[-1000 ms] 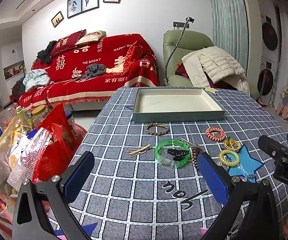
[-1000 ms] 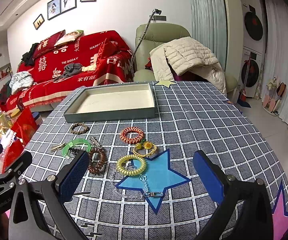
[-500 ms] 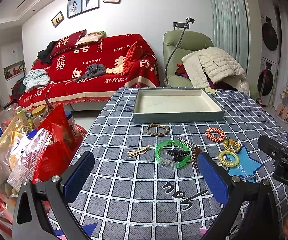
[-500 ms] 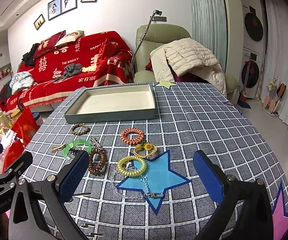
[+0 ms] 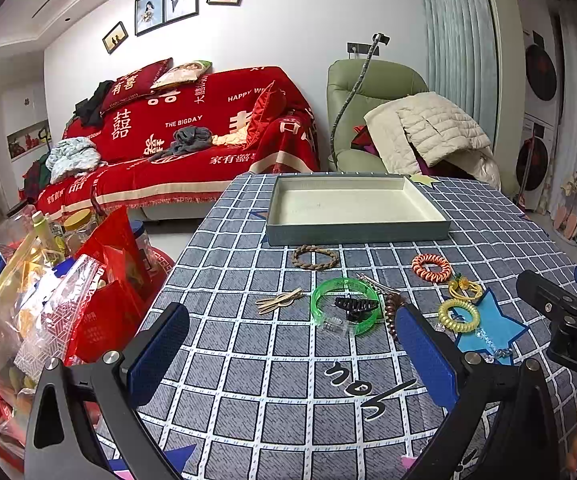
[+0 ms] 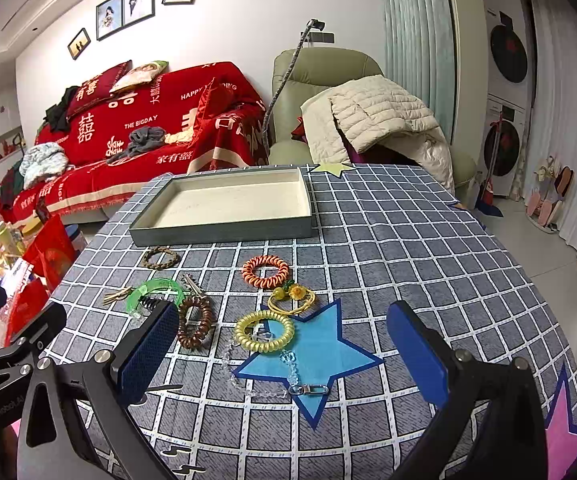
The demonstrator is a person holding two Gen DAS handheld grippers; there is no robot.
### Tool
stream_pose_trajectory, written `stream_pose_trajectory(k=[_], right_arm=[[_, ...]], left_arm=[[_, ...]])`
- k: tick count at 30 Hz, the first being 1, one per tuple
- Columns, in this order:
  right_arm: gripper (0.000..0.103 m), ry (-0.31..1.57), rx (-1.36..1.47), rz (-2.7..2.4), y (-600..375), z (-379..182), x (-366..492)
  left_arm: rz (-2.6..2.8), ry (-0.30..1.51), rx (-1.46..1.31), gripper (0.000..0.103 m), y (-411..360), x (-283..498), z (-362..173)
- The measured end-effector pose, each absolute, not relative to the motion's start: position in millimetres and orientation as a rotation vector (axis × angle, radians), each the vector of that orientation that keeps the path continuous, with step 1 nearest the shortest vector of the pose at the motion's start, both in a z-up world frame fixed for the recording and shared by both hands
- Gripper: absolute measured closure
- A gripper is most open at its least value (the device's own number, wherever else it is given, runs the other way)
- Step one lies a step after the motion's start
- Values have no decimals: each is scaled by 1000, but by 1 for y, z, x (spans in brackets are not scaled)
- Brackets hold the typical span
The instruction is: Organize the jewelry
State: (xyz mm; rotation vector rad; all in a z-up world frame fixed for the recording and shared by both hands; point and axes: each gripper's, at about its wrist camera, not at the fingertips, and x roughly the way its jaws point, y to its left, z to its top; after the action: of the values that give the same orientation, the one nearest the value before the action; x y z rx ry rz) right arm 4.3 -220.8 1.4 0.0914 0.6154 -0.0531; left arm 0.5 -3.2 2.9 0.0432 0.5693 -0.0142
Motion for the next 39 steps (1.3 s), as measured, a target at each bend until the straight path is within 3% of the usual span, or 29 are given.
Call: stream_pose_trajectory(k=[39], right_arm=[[0, 619, 90, -49, -220, 2, 4]], left_arm=[[-15, 562, 42, 0, -2, 0, 4]])
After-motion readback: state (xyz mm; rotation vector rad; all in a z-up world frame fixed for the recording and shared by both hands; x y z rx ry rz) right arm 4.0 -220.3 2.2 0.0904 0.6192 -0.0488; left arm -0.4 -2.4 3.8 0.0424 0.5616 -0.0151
